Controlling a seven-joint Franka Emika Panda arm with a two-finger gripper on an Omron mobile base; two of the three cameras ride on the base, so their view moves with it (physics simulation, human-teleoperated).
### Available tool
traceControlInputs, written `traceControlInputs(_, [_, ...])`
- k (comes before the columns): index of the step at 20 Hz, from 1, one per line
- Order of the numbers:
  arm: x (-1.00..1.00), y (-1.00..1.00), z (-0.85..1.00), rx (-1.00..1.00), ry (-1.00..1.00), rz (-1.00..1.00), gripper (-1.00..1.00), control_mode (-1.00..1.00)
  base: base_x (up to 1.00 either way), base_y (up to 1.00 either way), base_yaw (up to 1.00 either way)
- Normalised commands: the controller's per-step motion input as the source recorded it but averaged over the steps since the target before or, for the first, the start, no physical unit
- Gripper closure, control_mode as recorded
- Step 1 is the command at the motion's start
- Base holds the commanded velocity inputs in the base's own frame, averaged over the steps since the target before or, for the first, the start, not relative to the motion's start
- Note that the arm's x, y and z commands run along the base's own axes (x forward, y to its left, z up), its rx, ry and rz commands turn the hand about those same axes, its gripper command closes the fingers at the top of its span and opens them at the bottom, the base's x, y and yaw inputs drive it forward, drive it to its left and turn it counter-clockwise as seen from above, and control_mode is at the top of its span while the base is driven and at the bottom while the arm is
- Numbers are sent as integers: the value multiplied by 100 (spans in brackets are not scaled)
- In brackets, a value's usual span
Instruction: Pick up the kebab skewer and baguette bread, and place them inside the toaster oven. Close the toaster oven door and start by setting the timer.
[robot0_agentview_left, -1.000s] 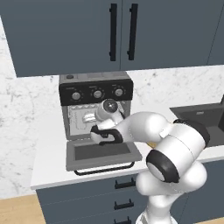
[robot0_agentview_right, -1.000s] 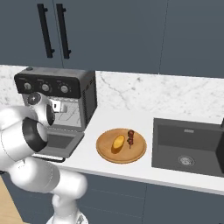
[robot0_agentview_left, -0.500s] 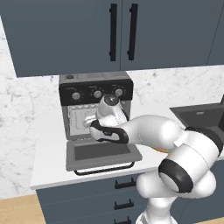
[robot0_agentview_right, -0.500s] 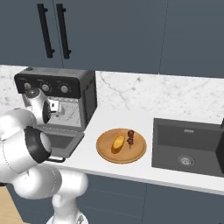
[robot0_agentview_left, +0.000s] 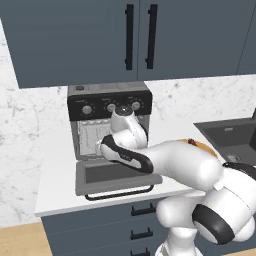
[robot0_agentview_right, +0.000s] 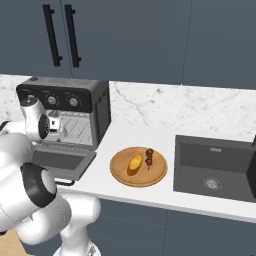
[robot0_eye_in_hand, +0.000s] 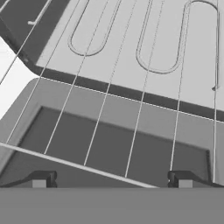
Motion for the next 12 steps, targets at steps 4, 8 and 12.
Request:
traceControlInputs(4, [-92,-2,-57,-7,14,0,-100,-100,0,0,0])
traceControlInputs(8, [-99,-9,-48,-7,16,0,-100,-100,0,0,0])
traceControlInputs(12, [-92,-24,-21,-5,17,0,-100,-100,0,0,0])
